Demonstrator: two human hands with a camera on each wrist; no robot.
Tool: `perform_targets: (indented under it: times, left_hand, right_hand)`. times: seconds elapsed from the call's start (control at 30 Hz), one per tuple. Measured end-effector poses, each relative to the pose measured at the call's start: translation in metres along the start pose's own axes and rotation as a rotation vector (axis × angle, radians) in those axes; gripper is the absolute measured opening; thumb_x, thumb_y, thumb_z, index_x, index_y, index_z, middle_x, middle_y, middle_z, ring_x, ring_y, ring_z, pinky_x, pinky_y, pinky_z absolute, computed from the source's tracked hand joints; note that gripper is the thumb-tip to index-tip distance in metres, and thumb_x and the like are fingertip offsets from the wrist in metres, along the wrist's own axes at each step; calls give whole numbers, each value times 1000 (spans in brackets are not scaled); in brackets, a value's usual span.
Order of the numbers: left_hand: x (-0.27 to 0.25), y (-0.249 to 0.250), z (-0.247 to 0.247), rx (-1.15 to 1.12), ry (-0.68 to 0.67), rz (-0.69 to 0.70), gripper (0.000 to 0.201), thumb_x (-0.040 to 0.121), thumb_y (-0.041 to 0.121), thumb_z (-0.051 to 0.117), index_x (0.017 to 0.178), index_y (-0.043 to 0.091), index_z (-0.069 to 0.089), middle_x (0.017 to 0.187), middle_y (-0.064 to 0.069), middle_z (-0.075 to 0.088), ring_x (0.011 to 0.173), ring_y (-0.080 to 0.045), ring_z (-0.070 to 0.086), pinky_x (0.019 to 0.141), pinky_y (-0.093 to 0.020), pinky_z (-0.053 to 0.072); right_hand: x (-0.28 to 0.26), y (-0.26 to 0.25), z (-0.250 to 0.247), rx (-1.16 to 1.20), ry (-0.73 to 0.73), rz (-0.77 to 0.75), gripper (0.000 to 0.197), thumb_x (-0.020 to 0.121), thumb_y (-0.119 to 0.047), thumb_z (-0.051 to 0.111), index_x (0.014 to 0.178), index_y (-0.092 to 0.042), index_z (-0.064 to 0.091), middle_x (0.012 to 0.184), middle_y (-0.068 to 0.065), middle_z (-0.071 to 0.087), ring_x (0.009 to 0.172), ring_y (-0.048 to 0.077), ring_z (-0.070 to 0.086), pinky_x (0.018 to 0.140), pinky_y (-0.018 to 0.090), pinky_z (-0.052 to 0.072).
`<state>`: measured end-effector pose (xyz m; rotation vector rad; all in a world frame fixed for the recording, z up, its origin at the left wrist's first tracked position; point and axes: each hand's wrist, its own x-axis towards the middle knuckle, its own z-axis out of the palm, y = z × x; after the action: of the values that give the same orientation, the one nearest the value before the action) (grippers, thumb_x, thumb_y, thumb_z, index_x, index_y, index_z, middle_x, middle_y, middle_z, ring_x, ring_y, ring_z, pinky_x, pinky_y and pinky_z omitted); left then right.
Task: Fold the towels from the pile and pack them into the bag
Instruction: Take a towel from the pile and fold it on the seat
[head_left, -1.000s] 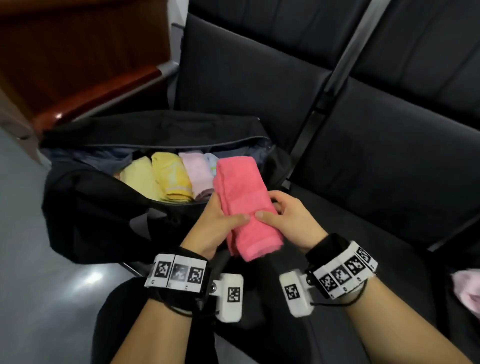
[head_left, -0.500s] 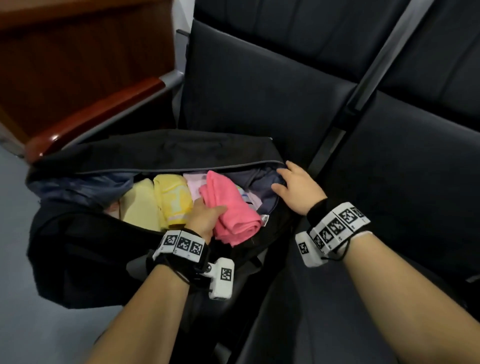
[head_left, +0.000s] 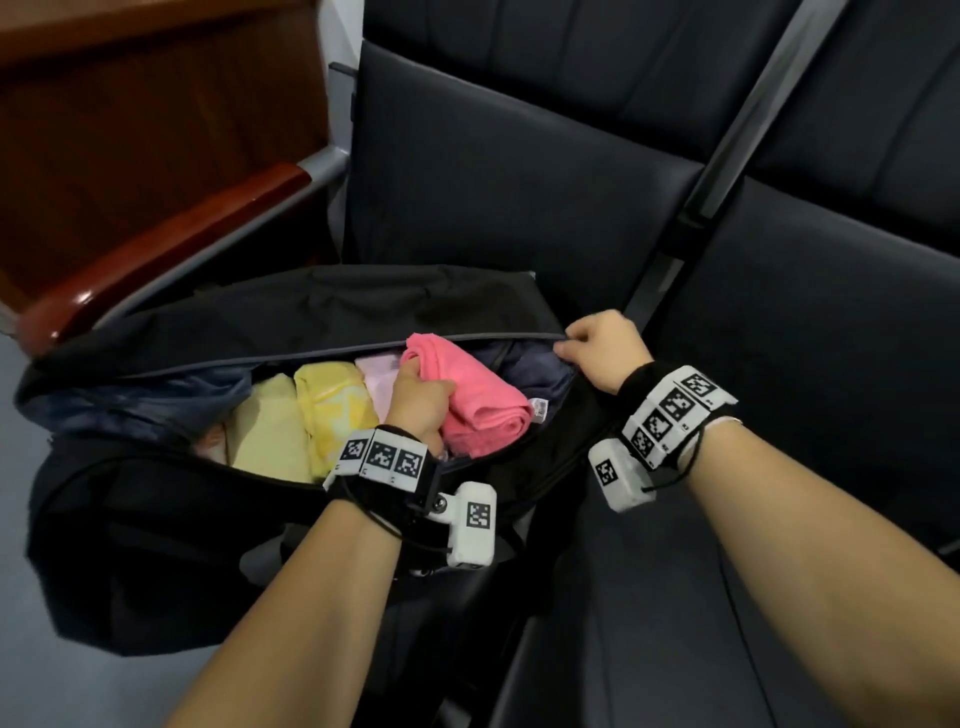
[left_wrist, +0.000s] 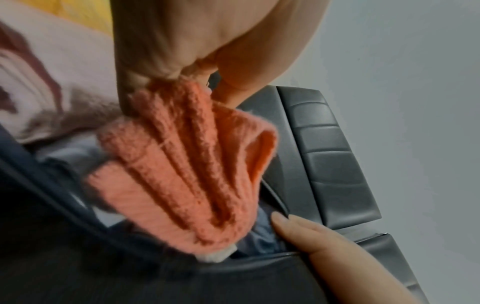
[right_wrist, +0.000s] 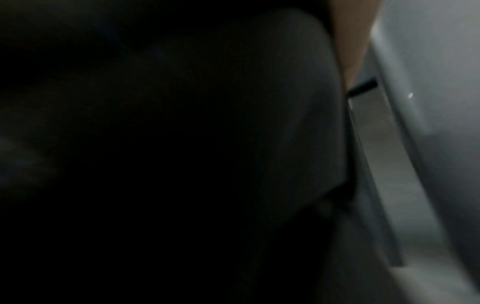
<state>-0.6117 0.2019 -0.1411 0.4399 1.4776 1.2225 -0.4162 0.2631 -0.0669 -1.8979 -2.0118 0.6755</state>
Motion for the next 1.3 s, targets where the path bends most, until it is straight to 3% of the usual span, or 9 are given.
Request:
perform_targets:
  times: [0.2, 0.33, 0.43, 0.57, 0.7, 0.9, 1.03, 1.17, 1.3]
  left_hand:
    - [14, 10, 7, 107, 23, 19, 65, 94, -5, 50, 154, 15, 32, 125, -13, 59, 79, -21, 61, 58, -24, 54]
    - [11, 5, 15, 150, -66, -103, 57, 93, -9, 49, 147, 5, 39, 123, -24, 60, 73, -28, 63, 61, -38, 59]
    - [17, 16, 31, 93, -78, -68, 62, 90, -14, 51, 147, 8, 38, 132, -24, 55, 108, -43, 63, 86, -55, 57]
    - [20, 16, 46, 16, -140, -75, 42, 87, -24, 48, 117, 5, 48, 124, -22, 56, 102, -40, 62, 71, -48, 52]
    - [20, -2, 54, 148, -240, -169, 58, 90, -23, 38, 142, 2, 41, 134, -30, 57, 117, -49, 60, 99, -66, 46]
    - [27, -5, 58, 134, -271, -189, 59, 92, -23, 32, 144, 1, 43, 140, -27, 53, 128, -44, 54, 106, -61, 44]
    - [22, 4, 53, 344, -289, -237, 27, 98, -5, 50, 124, -7, 55, 127, -26, 60, 120, -41, 59, 105, -54, 46]
    - [-21, 29, 49, 477, -266, -162, 19, 95, 3, 58, 114, -2, 59, 99, -15, 54, 111, -36, 61, 77, -50, 55]
    - [-81, 43, 55, 487, -231, 123, 16, 90, -1, 62, 81, 13, 61, 65, 1, 64, 58, -7, 59, 48, -19, 47]
  right_hand:
    - [2, -17, -34, 339, 366, -189, 17, 78, -21, 65, 86, -12, 77, 81, -1, 69, 83, 21, 67, 82, 42, 54]
    - [-6, -23, -34, 309, 373, -250, 14, 83, -14, 64, 88, -12, 77, 83, 1, 67, 86, 25, 66, 83, 42, 52]
    - [-8, -23, -31, 320, 394, -273, 11, 85, -9, 65, 86, -8, 76, 85, 9, 68, 85, 25, 64, 81, 42, 51]
    - [-9, -20, -32, 341, 405, -287, 10, 86, -6, 66, 87, -5, 75, 85, 13, 67, 85, 27, 64, 81, 41, 50]
    - [-14, -15, -27, 294, 362, -273, 8, 87, -3, 66, 87, -2, 74, 83, 15, 65, 84, 27, 62, 81, 38, 49]
    - [-17, -5, -24, 276, 380, -259, 8, 87, -4, 67, 88, -5, 75, 81, 10, 62, 78, 17, 57, 73, 24, 39]
    - [-27, 4, -21, 236, 336, -182, 5, 86, -13, 72, 90, -13, 76, 79, 2, 61, 73, 11, 55, 72, 22, 38]
    - [-50, 7, -26, 219, 275, -180, 10, 90, -24, 70, 98, -20, 74, 86, -2, 65, 76, 3, 54, 75, 19, 37]
    - [-95, 18, -42, 281, 234, -179, 19, 90, -23, 70, 109, -20, 72, 99, 0, 66, 88, 12, 60, 79, 16, 44]
